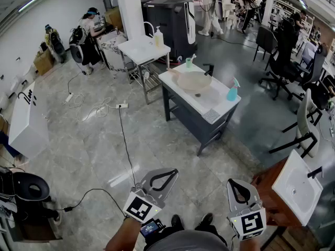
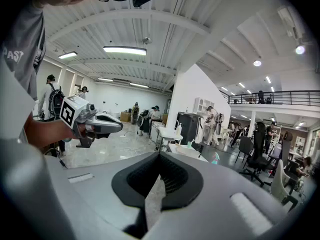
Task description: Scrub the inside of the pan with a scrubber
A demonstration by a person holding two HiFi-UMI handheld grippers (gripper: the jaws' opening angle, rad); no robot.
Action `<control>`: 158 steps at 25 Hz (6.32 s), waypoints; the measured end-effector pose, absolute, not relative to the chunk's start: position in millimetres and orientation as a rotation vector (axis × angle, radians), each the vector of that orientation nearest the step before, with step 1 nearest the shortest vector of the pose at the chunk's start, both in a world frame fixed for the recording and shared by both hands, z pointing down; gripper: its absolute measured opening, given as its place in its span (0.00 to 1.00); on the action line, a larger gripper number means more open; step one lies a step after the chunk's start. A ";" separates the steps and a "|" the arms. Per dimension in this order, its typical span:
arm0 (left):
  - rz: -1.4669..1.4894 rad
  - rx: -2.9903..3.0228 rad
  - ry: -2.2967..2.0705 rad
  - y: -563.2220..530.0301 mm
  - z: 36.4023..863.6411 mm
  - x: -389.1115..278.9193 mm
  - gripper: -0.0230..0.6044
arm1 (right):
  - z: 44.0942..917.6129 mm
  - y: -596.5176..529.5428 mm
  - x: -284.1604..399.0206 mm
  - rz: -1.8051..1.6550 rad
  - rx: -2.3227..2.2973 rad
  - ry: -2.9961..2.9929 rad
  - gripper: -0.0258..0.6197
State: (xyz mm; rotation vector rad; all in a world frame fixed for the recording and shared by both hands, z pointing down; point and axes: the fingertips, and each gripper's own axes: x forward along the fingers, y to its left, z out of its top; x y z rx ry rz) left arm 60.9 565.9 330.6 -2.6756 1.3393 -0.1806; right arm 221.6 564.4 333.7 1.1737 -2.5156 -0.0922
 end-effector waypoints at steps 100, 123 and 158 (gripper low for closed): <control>-0.130 -2.933 1.150 -60.6 372.6 47.1 0.04 | 411.8 -17.1 207.3 0.300 1.348 -2.400 0.04; -0.169 -2.957 1.129 -110.2 412.7 -16.4 0.04 | 519.2 -62.8 155.2 0.458 1.244 -2.206 0.05; -0.411 -3.007 1.487 -127.9 513.1 -43.2 0.04 | 754.6 -93.6 186.9 0.667 0.809 -1.934 0.24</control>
